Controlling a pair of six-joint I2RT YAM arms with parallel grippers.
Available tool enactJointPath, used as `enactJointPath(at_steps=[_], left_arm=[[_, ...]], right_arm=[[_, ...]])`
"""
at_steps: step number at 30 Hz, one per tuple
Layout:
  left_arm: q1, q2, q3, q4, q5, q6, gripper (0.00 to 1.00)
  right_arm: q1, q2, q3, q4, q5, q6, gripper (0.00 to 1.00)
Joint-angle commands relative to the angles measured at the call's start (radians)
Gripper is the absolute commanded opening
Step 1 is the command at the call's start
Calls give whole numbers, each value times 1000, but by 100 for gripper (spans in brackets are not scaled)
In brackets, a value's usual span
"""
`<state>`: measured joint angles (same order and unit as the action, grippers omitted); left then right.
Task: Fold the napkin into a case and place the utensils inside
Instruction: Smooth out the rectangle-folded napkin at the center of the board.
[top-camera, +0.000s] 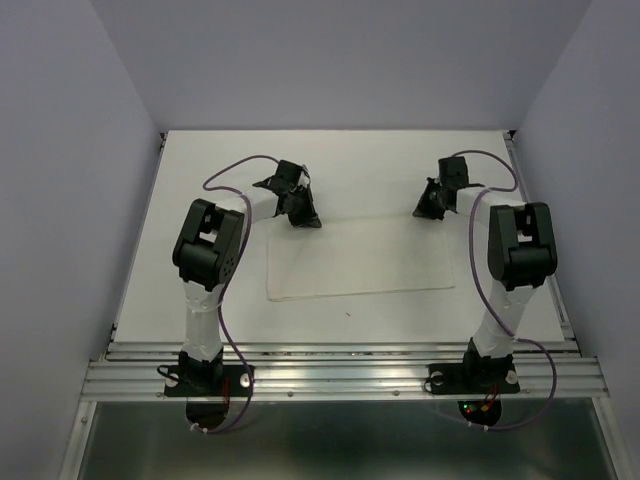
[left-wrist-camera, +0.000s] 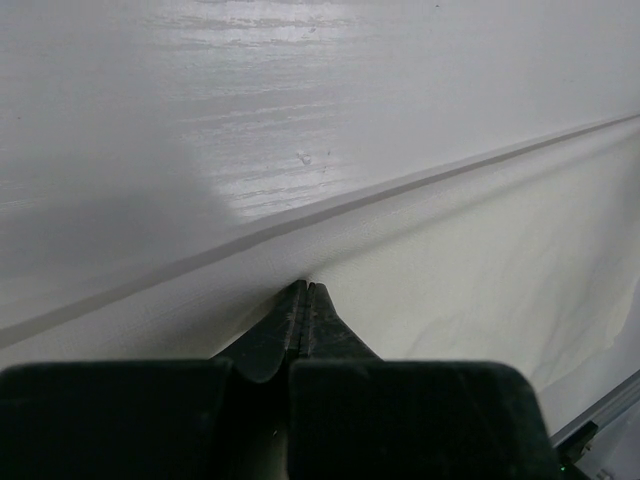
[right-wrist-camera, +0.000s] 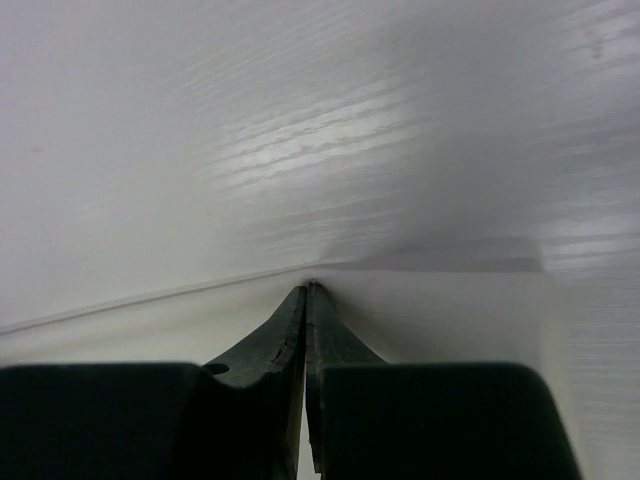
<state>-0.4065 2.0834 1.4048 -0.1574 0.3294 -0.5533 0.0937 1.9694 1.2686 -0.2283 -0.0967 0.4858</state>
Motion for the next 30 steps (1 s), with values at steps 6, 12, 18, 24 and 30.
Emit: enactJointPath(at_steps=[6, 12, 18, 24, 30], left_arm=[[28, 15, 13, -134, -110, 87, 0], [55, -23, 34, -157, -118, 98, 0], [113, -36, -3, -162, -128, 113, 0], [152, -57, -55, -153, -153, 113, 0], [173, -83, -84, -168, -191, 116, 0]], right_arm=[[-112, -38, -31, -20, 87, -35, 6], [-132, -23, -43, -19, 92, -38, 5], [-141, -12, -48, -19, 123, -39, 5], [-150, -15, -52, -17, 114, -39, 4], [-150, -7, -60, -17, 132, -44, 4]])
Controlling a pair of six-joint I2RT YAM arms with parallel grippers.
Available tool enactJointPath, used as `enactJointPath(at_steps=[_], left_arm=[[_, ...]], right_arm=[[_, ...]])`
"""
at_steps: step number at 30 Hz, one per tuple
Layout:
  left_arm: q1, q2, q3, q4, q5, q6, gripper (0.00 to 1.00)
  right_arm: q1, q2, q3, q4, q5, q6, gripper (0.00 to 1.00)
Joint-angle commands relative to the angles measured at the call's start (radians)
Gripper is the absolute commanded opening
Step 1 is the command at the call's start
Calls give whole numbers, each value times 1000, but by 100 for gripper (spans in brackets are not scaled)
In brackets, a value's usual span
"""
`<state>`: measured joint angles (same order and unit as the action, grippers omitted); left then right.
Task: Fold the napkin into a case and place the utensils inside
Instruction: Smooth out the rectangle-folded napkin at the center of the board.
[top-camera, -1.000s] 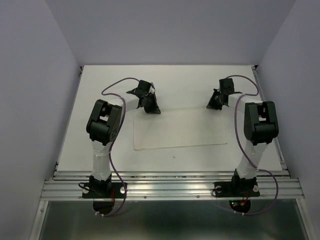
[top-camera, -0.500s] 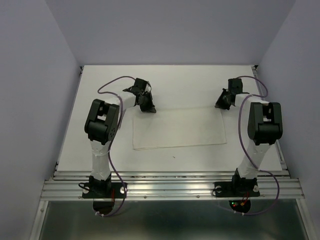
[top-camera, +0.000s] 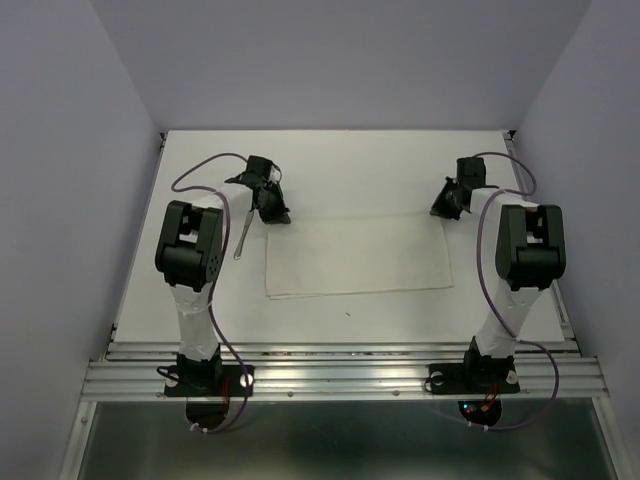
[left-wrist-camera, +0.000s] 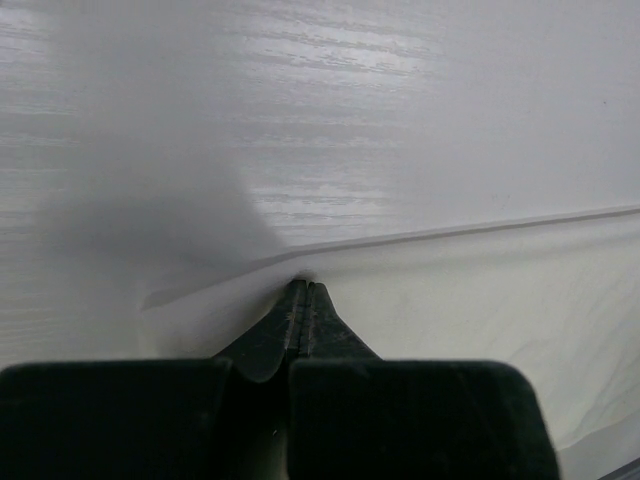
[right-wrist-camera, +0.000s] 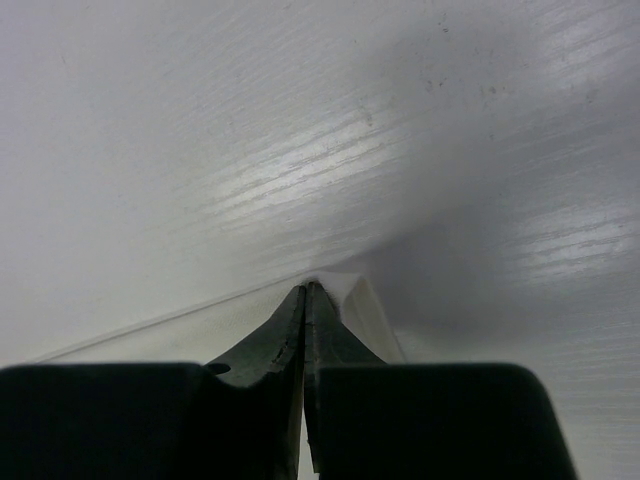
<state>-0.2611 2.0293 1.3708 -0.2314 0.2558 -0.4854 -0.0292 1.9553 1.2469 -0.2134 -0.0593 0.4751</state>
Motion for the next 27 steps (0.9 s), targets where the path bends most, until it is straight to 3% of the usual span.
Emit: enactJointPath(at_steps=[1, 14, 19, 24, 27], left_arm=[[29, -47, -55, -94, -118, 48, 0], [54, -142, -93, -140, -187, 57, 0], [54, -270, -131, -146, -167, 56, 0], [51, -421, -283, -170, -142, 21, 0], [19, -509, -395, -206, -180, -31, 7]], right_arm=[[-28, 7, -40, -30, 93, -33, 4], [-28, -81, -38, -34, 116, -27, 4], [-28, -166, -50, -41, 75, -10, 8], [-28, -268, -118, -37, -23, 13, 17], [-3, -320, -167, -46, -30, 14, 19]])
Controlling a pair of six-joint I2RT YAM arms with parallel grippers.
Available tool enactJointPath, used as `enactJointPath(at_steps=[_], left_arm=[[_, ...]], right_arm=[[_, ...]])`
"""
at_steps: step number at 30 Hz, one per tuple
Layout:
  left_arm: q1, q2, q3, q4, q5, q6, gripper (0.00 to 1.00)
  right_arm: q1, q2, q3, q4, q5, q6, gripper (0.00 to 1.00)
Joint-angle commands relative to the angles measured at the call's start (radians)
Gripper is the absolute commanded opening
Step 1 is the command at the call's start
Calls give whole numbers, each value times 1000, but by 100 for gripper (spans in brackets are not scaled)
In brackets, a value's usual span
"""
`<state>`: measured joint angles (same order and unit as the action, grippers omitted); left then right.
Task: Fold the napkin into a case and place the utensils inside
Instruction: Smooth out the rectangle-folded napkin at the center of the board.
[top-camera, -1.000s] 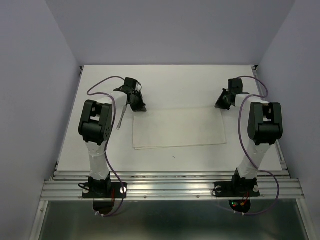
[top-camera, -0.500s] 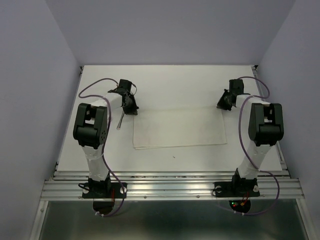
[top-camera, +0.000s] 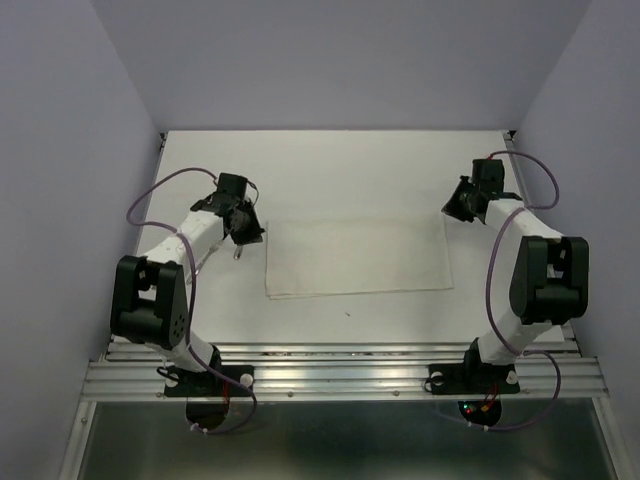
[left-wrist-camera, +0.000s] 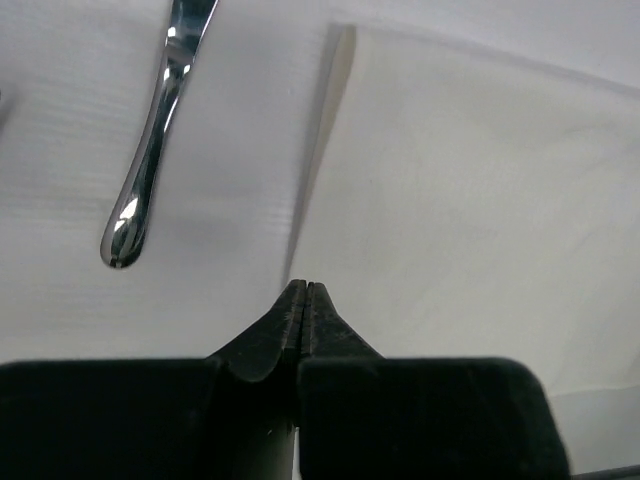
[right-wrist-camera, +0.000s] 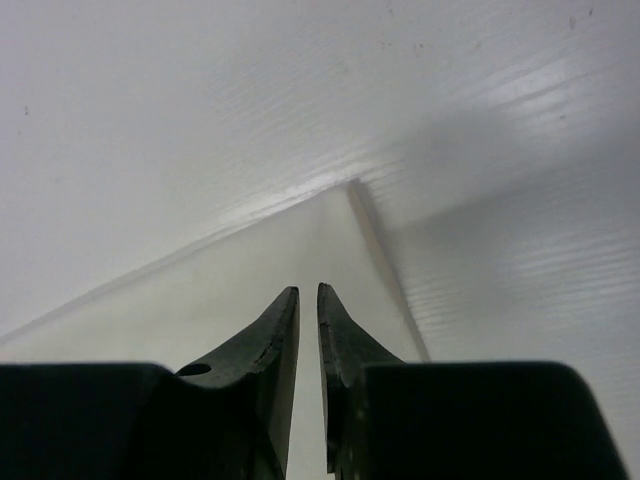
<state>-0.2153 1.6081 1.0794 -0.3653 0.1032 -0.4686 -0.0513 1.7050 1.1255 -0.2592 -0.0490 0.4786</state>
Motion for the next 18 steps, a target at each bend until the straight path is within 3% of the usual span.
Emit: enactJointPath(at_steps=[1, 3, 7, 18], left_arm=[[-36, -124, -130, -83, -34, -63, 9], [-56, -157, -215, -95, -23, -106, 20], [-91, -238, -318, -96, -5, -177, 32], [-124, -209, -371, -69, -14, -205, 33]], right_arm=[[28, -79, -55, -5, -38, 9, 21], [43, -103, -81, -20, -32, 2, 22], [56, -136, -128, -31, -29, -5, 24], [56, -136, -161, -38, -18, -24, 25]])
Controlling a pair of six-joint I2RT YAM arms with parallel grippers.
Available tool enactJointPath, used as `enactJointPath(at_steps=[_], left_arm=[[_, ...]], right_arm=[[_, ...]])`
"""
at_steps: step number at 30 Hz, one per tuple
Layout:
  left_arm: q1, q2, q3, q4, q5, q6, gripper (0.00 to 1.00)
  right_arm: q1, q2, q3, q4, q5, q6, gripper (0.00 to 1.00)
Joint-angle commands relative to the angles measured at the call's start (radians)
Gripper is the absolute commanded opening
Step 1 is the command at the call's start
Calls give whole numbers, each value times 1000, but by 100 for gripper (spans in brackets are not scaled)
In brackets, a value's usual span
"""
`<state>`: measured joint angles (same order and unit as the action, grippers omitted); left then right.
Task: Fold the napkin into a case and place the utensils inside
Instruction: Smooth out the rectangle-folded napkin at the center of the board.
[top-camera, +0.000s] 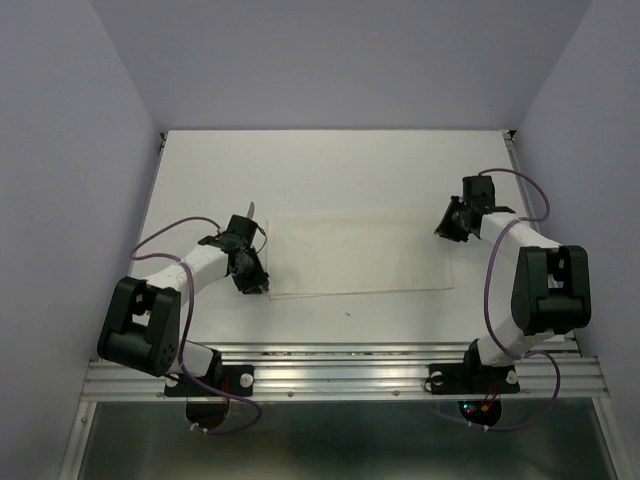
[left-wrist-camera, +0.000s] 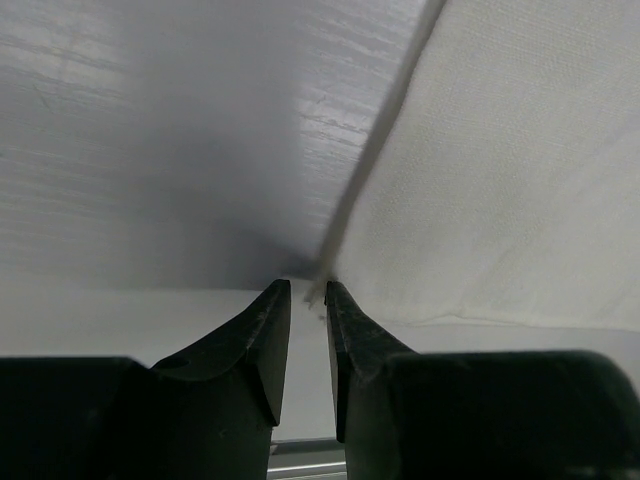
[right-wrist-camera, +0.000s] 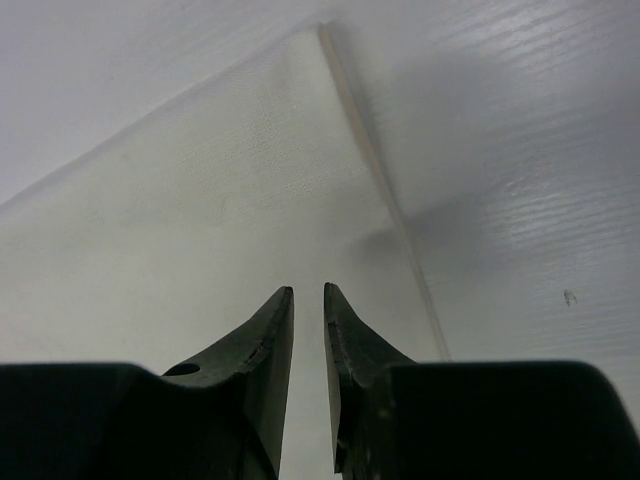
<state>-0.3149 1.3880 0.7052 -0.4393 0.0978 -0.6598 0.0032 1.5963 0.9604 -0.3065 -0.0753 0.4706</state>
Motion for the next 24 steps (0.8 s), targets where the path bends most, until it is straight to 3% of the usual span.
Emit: enactJointPath(at_steps=[1, 15, 21, 24], left_arm=[[-29, 17, 5, 8, -9, -15, 33], [-76, 12, 16, 21, -39, -35, 29], [-99, 57, 20, 4, -73, -34, 6], [-107, 52, 39, -15, -84, -37, 0]], right_arm=[[1, -27, 6, 9, 6, -15, 25], [1, -27, 5, 14, -14, -12, 25], [1, -29, 1, 18, -18, -9, 25], [1, -32, 0, 18, -17, -9, 25]])
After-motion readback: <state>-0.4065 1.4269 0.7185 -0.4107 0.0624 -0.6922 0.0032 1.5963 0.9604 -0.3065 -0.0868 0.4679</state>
